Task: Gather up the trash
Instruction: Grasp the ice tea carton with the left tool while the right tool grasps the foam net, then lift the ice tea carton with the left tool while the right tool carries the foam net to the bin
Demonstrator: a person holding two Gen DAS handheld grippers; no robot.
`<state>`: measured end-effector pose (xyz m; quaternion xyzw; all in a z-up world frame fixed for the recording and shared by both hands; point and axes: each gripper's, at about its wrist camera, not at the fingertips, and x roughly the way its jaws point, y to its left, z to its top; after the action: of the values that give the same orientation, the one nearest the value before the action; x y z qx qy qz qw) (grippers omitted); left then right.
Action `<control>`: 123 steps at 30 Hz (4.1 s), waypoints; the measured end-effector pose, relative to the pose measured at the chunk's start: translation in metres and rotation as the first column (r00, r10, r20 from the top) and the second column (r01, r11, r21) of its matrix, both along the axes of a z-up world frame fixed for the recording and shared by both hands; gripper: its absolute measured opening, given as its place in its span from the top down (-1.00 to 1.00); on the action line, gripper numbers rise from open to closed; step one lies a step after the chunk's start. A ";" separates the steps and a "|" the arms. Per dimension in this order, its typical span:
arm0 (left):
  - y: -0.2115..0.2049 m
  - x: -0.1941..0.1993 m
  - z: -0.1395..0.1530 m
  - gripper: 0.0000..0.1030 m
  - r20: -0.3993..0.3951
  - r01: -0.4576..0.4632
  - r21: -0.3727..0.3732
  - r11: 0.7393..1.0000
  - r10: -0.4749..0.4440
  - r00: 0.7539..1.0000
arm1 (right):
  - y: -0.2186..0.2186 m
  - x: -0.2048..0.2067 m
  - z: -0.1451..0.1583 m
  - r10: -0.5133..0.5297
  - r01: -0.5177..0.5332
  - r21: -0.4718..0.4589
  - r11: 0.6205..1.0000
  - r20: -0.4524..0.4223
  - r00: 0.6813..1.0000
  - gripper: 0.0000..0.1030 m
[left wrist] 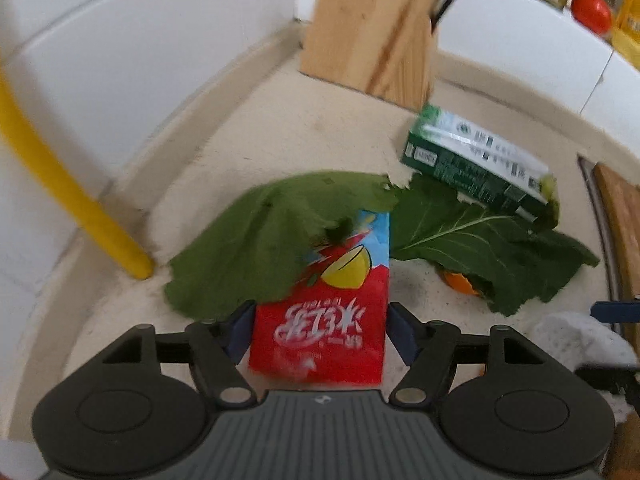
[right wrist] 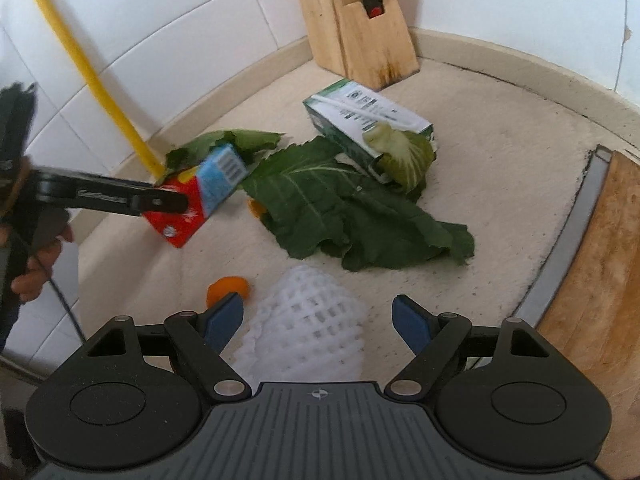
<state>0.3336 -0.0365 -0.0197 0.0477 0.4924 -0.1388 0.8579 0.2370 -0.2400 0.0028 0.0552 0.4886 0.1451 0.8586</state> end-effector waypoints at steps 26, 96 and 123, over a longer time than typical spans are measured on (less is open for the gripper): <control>0.004 -0.078 0.001 -0.23 -0.009 -0.047 -0.005 0.999 0.047 0.999 | 0.023 -0.022 0.001 0.101 -0.101 -0.030 0.994 -0.015 0.995 0.32; 0.092 -0.219 0.052 -0.16 0.156 -0.179 -0.267 0.947 0.226 0.962 | 0.085 -0.096 0.050 0.057 -0.064 0.070 0.995 0.101 0.993 0.54; 0.188 -0.301 0.033 -0.16 0.129 -0.413 -0.278 0.867 0.460 0.879 | 0.197 -0.111 0.039 0.308 -0.314 0.118 0.942 0.067 0.949 0.54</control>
<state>0.0328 0.1515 0.0135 -0.1574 0.3851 0.0056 0.9093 0.1262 -0.0430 0.0414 0.0286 0.4605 0.3109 0.8309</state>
